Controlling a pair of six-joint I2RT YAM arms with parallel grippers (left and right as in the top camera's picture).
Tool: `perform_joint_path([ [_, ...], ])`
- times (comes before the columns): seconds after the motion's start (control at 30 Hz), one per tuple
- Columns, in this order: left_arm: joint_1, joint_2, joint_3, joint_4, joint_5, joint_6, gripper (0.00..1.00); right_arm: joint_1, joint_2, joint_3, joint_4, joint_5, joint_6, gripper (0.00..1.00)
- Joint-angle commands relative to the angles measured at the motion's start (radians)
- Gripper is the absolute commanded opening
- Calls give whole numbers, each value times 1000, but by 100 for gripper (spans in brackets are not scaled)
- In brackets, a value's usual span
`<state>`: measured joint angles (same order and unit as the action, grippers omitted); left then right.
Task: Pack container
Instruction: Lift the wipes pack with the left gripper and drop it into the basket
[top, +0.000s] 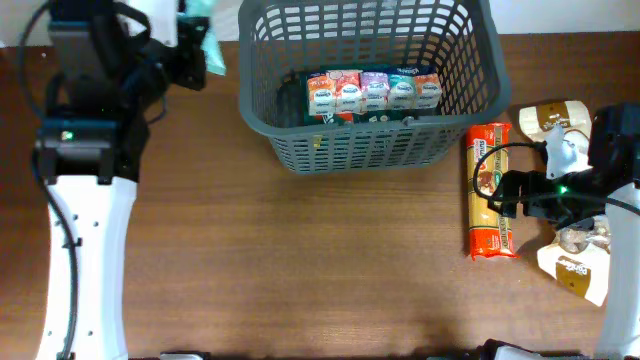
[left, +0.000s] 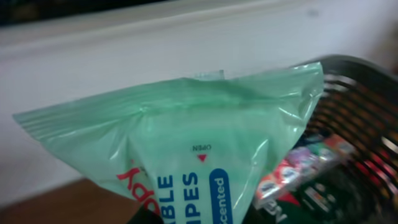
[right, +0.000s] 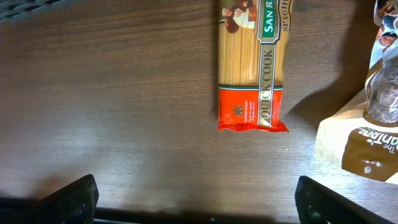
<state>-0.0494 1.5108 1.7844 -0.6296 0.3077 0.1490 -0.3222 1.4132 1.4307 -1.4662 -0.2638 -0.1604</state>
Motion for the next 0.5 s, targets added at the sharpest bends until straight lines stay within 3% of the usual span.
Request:
perform_joint_path([
  [0.0, -56, 39, 7, 19, 134, 163, 2, -5, 1, 15, -1, -17, -7, 99],
  [0.3, -224, 174, 8, 32, 137, 405, 8, -5, 1, 15, -2, -17, -7, 99],
  [0.47, -287, 256, 8, 55, -30, 463, 10, -5, 1, 15, -19, -17, -7, 99],
])
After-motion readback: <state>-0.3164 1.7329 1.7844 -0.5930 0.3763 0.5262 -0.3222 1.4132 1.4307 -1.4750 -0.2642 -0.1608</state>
